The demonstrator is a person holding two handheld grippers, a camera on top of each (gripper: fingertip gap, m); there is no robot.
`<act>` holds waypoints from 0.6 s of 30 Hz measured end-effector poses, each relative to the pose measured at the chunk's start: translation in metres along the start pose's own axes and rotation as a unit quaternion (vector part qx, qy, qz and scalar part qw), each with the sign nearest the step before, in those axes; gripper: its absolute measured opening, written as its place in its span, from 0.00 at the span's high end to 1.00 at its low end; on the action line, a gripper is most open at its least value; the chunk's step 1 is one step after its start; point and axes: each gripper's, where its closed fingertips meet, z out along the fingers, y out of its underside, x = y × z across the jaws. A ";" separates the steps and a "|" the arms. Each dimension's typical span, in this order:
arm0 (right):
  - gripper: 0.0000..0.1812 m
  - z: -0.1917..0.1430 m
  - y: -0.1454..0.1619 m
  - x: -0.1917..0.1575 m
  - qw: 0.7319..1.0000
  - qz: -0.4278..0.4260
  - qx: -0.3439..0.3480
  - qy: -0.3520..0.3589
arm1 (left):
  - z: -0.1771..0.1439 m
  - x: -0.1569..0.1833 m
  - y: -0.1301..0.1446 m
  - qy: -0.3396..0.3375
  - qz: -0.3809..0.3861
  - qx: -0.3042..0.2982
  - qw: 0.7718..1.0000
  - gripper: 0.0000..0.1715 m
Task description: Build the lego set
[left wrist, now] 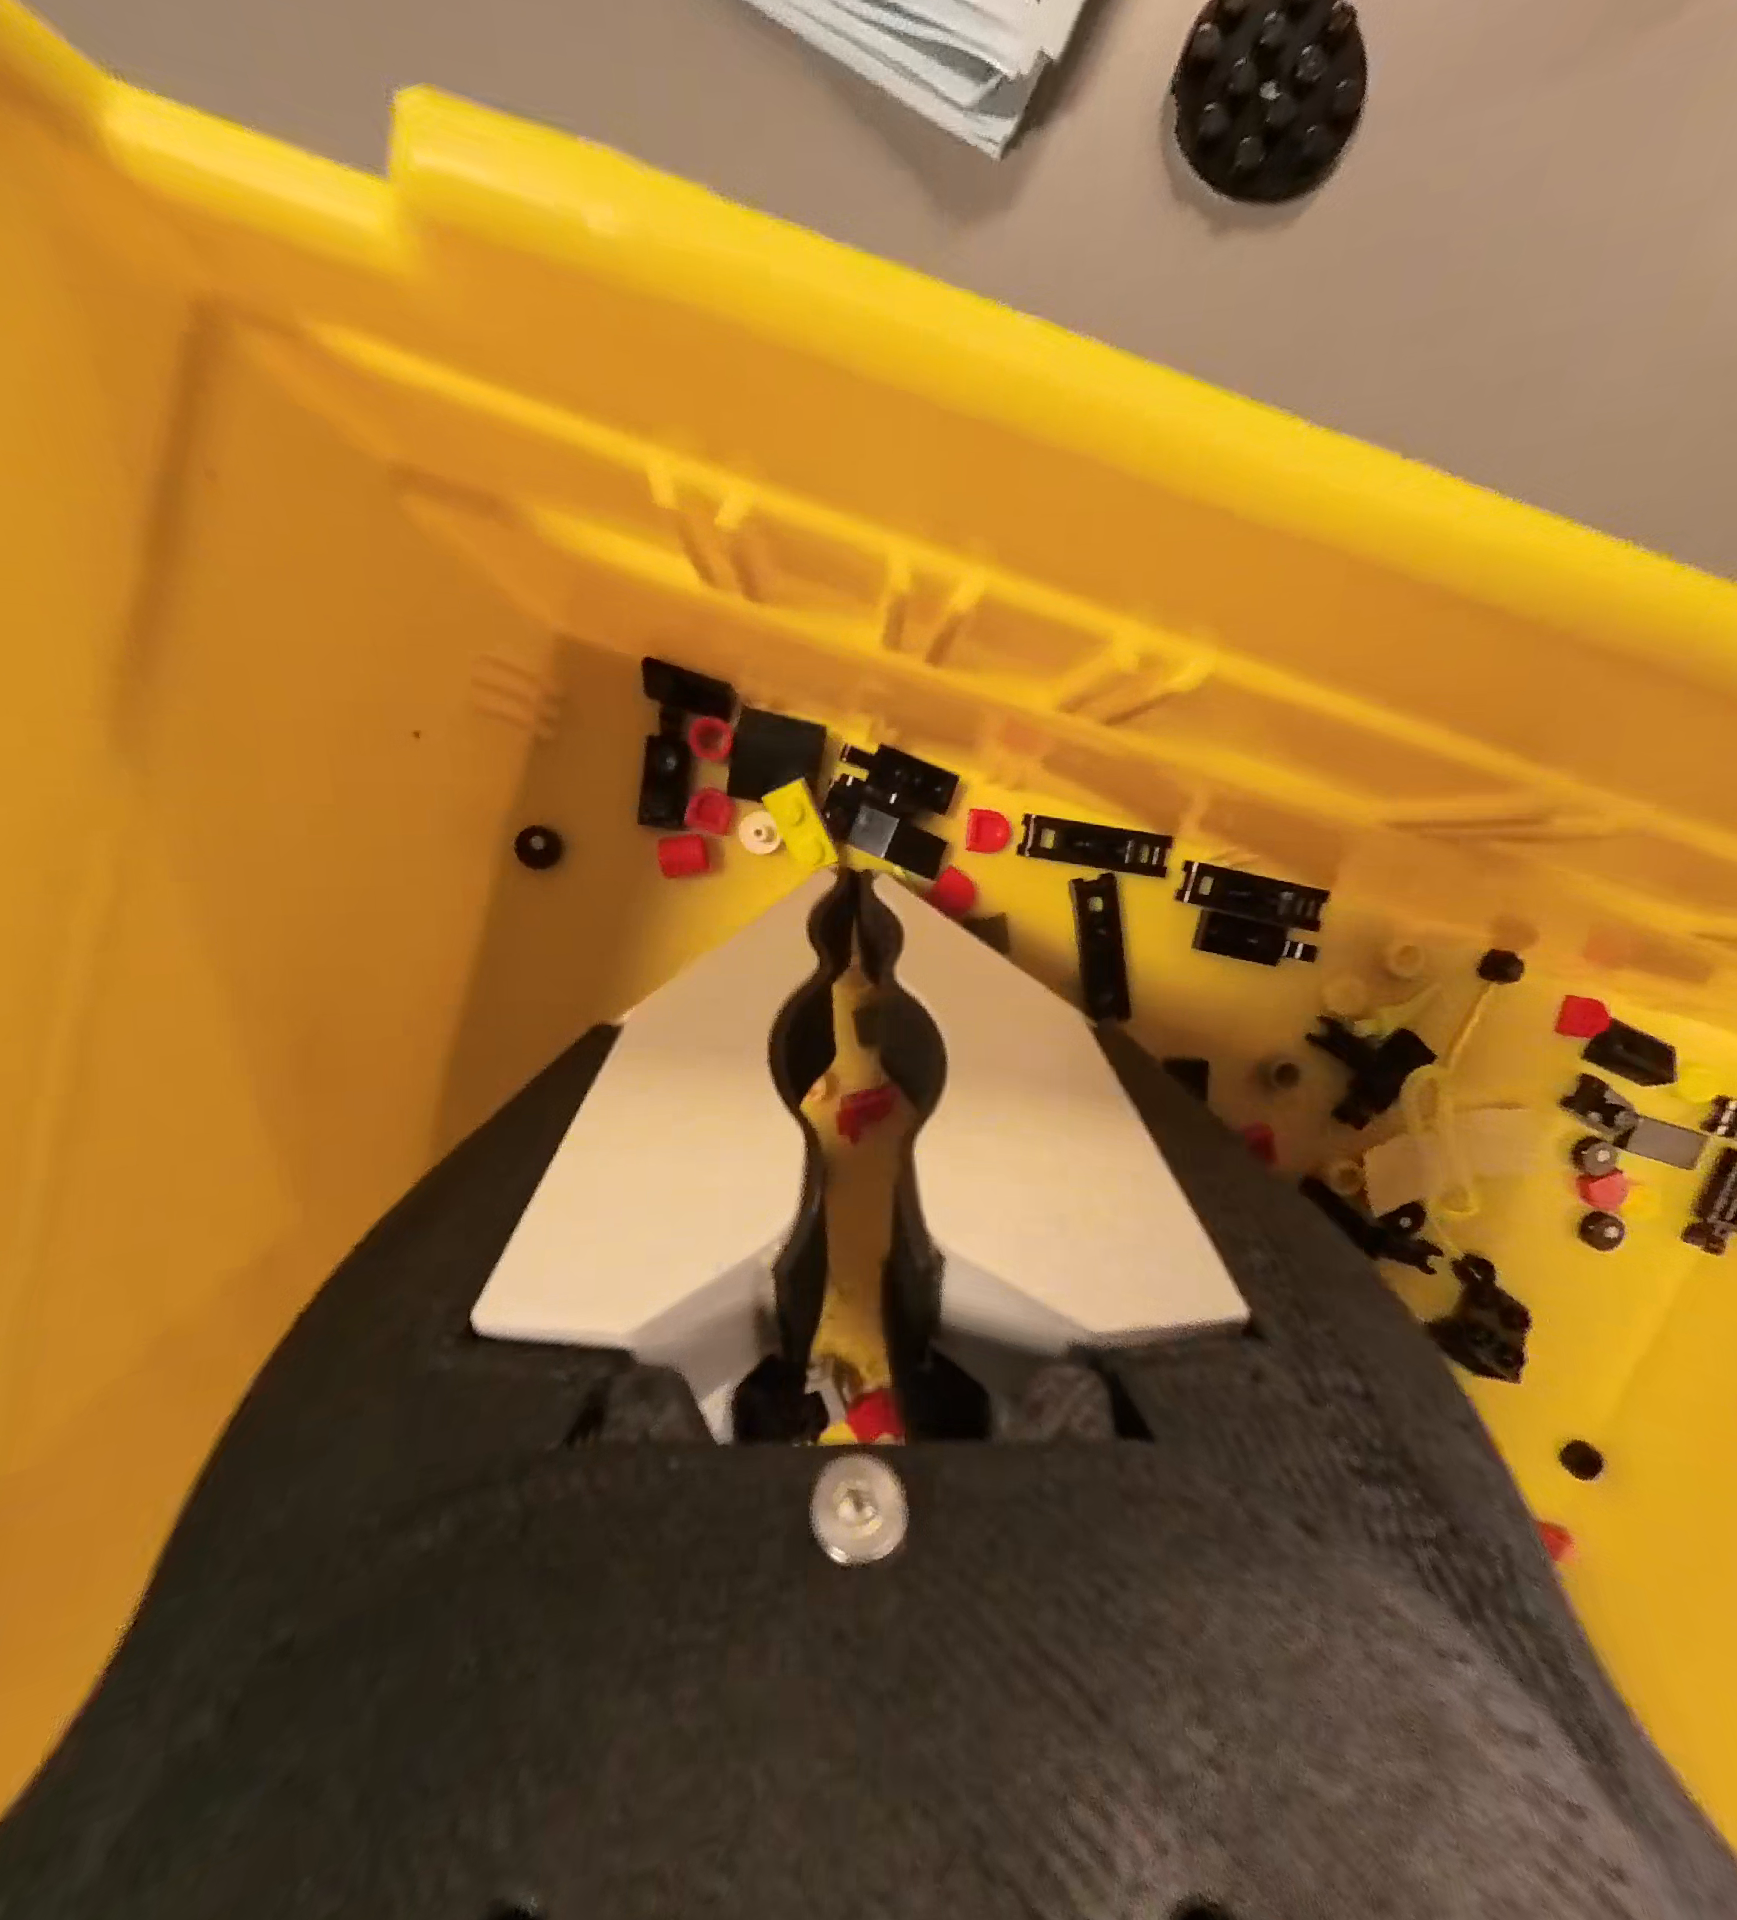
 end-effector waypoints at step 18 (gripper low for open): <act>0.90 0.000 -0.001 -0.001 1.000 0.003 0.003 -0.005 | 0.000 -0.013 -0.004 -0.010 -0.068 0.019 0.997 0.96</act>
